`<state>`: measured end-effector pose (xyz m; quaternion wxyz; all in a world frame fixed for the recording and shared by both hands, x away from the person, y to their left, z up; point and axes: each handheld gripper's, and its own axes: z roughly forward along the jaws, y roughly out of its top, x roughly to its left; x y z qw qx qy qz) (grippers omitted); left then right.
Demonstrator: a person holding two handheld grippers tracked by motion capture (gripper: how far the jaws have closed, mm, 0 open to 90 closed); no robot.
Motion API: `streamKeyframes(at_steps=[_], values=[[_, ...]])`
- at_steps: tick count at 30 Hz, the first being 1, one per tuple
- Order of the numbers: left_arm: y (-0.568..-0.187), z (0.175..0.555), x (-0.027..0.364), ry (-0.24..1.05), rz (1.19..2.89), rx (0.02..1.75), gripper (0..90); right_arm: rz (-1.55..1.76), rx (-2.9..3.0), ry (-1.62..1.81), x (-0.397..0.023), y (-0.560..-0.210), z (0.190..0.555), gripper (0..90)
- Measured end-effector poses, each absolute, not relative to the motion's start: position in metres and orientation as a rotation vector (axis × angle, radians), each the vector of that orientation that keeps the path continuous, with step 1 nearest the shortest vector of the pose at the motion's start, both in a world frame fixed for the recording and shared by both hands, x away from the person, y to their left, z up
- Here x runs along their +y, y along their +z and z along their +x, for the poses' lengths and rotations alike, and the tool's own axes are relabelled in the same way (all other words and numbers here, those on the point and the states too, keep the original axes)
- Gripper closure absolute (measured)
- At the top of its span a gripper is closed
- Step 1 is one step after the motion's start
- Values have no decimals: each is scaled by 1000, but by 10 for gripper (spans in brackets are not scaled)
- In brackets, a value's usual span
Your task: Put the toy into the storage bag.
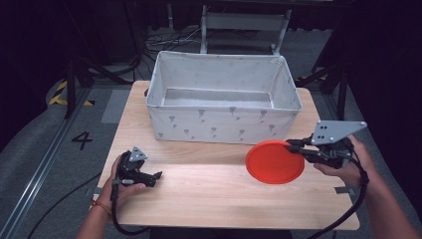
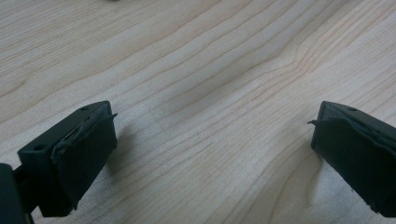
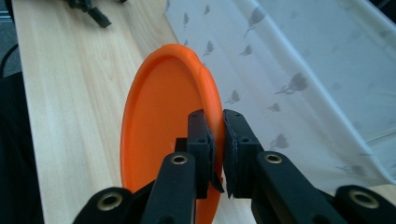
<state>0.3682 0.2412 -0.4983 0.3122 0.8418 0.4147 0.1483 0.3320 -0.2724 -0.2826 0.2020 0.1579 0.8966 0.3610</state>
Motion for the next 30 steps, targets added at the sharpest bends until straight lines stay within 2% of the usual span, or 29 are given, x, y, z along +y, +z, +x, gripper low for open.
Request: streamKeyframes(at_steps=[13, 30], values=[[-498, 368, 241, 396, 2218, 1099, 5, 465, 2433, 1020, -277, -235, 346, 824], [-498, 368, 241, 389, 2218, 1102, 5, 449, 2386, 1001, -274, -191, 365, 824]])
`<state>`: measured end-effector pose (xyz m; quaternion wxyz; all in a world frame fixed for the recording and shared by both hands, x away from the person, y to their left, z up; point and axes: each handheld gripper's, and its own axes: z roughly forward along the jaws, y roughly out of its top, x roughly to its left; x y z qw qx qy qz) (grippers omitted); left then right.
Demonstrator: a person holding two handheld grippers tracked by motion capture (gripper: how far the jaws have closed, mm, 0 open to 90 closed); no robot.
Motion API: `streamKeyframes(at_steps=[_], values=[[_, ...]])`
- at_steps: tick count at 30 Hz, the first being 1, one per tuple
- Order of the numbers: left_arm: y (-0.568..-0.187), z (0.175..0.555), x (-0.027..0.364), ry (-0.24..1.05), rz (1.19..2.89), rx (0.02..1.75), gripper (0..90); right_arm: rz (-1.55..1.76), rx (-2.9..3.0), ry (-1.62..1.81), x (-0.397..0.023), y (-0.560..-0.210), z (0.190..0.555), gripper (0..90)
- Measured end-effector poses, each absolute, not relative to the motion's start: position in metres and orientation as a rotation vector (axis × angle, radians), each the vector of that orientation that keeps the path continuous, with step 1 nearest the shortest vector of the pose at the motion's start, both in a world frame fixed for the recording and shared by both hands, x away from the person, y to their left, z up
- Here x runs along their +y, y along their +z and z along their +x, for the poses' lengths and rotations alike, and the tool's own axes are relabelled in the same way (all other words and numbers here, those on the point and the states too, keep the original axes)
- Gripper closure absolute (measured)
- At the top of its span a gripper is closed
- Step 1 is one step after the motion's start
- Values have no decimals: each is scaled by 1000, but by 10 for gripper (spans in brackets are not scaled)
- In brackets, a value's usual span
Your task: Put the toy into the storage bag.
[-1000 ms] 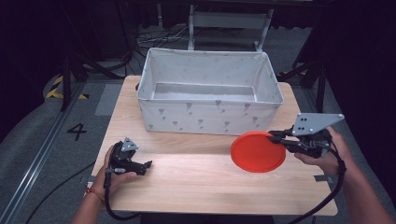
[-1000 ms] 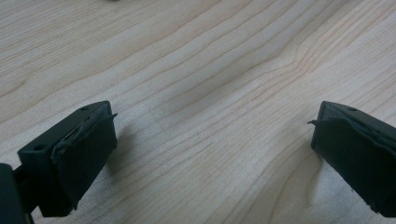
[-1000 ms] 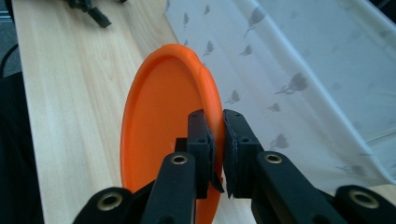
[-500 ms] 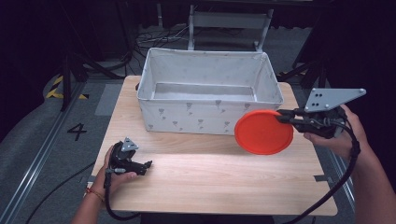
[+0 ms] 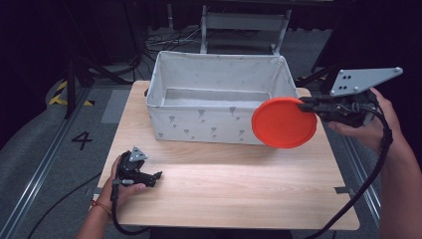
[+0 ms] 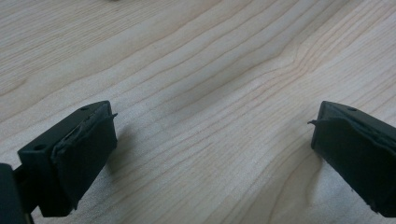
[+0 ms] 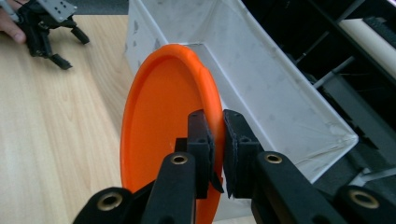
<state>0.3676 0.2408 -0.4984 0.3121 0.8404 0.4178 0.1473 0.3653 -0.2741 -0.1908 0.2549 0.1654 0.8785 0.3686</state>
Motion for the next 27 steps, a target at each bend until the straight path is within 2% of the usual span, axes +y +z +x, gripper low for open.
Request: streamKeyframes(at_steps=[13, 27], values=[[-498, 368, 241, 396, 2218, 1100, 5, 482, 2331, 983, -271, -158, 395, 824], [-498, 368, 241, 395, 2218, 1100, 5, 530, 2287, 957, -262, -152, 445, 824]])
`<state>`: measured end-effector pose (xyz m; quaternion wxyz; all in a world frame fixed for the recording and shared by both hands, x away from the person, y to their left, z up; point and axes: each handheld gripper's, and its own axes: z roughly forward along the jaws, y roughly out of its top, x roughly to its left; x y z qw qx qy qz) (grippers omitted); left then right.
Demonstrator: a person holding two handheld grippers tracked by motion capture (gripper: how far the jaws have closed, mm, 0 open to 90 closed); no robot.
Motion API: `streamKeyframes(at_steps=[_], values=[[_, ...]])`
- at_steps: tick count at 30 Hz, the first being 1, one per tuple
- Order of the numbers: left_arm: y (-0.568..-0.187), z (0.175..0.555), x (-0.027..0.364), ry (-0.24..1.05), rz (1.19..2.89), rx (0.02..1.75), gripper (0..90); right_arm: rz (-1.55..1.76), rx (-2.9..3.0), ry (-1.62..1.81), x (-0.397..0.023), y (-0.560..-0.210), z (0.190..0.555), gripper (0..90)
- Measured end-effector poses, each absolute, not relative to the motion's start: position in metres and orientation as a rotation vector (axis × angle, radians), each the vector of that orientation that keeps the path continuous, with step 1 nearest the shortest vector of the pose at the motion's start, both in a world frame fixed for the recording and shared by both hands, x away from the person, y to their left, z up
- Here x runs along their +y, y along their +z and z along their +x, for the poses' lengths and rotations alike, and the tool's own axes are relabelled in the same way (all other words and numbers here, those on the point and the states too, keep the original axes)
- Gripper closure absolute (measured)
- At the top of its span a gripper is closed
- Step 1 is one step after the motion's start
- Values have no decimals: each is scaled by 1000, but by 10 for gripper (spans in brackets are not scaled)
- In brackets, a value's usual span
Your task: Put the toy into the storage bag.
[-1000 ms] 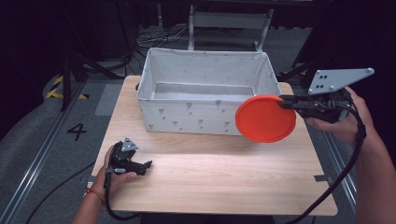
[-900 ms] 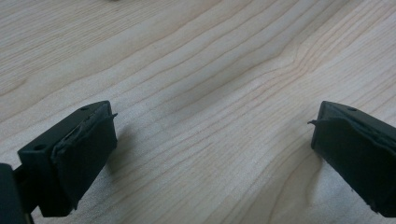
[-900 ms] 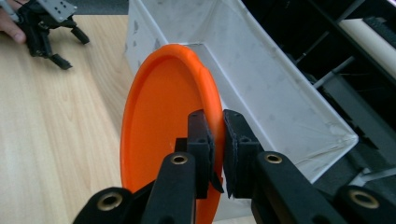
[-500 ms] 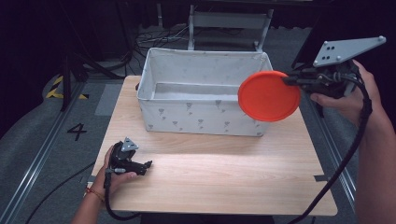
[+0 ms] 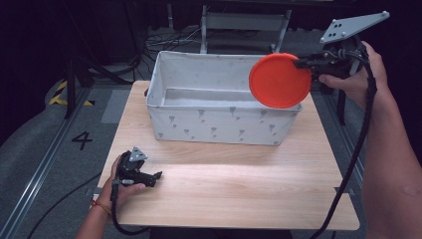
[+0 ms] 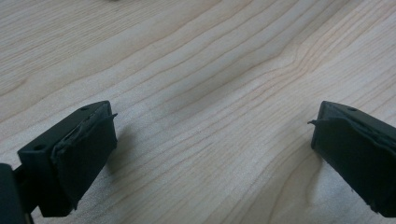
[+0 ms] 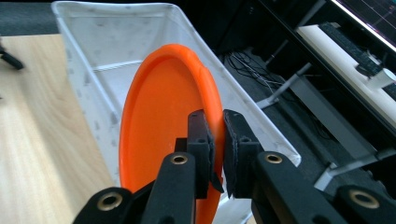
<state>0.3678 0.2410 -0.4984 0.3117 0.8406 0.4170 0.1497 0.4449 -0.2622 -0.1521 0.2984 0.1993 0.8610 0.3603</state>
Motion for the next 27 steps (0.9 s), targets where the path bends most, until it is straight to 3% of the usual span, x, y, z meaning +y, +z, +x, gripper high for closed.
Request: streamKeyframes(at_steps=[15, 27], values=[[-498, 368, 241, 393, 2218, 1099, 5, 601, 2316, 905, -264, -191, 491, 824], [-498, 368, 241, 395, 2218, 1100, 5, 604, 2374, 888, -264, -218, 506, 824]])
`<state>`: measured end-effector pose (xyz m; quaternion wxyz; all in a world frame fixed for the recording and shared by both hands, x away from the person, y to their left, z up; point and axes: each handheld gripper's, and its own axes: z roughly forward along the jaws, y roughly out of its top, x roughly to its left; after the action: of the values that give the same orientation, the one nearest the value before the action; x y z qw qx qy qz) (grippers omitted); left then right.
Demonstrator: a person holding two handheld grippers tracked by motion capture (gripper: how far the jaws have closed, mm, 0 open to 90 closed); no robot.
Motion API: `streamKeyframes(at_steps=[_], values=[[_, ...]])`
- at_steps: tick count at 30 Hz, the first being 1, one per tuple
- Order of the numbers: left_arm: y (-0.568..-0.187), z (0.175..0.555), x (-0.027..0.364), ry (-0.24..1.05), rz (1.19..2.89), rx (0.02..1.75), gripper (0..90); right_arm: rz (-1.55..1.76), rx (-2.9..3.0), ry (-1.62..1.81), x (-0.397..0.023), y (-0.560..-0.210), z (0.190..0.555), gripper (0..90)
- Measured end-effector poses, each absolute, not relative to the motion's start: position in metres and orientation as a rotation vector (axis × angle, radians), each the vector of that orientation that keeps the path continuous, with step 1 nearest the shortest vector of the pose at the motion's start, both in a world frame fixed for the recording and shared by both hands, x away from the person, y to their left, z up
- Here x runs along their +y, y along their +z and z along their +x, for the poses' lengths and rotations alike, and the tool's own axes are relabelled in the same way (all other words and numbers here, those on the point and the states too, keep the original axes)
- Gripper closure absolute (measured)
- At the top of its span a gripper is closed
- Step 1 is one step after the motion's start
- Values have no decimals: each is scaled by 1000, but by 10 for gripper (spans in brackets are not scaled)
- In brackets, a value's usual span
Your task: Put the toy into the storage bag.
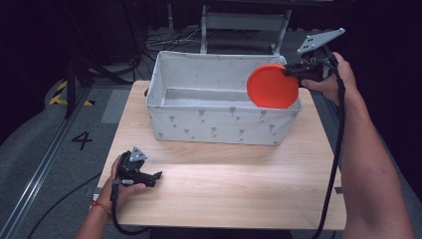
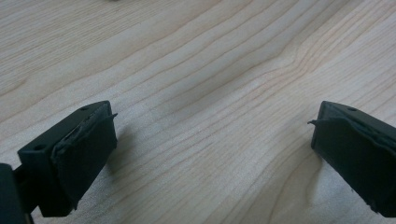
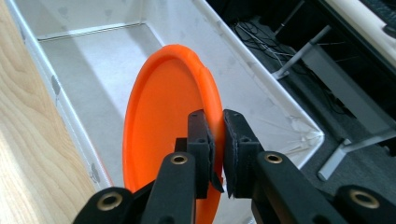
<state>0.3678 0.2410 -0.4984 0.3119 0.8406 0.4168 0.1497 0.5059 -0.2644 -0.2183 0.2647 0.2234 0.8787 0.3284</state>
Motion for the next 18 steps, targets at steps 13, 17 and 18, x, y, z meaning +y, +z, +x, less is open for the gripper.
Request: streamKeyframes(at_steps=[13, 17, 18], values=[[-498, 368, 241, 395, 2218, 1100, 5, 532, 2503, 779, -252, -249, 511, 823], [-498, 368, 241, 395, 2218, 1100, 5, 500, 2552, 730, -249, -256, 513, 823], [-498, 368, 241, 395, 2218, 1100, 5, 491, 2564, 717, -248, -258, 513, 823]])
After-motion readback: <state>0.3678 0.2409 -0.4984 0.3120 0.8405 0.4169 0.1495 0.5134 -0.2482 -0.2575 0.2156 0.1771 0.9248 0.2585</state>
